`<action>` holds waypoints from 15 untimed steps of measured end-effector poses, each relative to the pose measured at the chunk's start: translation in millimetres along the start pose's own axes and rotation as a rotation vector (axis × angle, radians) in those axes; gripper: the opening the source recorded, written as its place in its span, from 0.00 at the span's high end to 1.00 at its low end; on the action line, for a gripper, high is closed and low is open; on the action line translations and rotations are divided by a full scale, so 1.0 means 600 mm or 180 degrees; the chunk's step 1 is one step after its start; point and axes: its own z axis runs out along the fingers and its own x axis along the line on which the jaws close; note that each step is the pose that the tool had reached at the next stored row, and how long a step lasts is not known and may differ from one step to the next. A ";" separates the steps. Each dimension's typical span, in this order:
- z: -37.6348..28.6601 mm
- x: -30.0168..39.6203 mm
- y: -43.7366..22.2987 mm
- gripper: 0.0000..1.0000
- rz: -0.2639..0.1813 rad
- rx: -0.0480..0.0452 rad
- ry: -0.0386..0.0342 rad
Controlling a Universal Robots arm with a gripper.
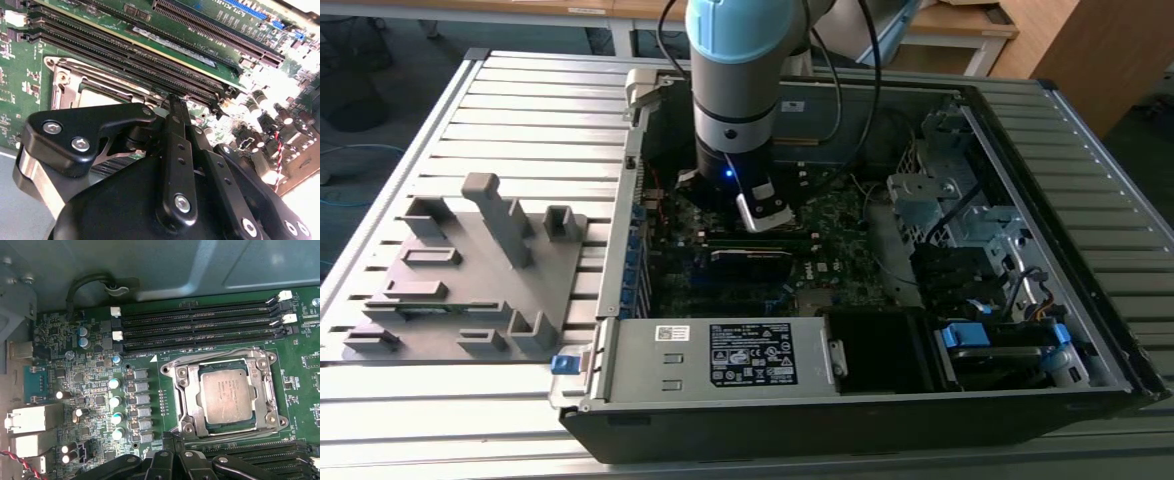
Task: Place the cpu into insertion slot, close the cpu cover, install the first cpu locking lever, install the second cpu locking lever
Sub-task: 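Install the second cpu locking lever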
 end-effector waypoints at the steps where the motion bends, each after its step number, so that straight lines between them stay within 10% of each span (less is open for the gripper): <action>1: 0.000 0.000 0.000 0.90 0.0000 -0.0001 0.0000; 15: 0.003 0.001 -0.001 0.90 0.0001 -0.0010 0.0001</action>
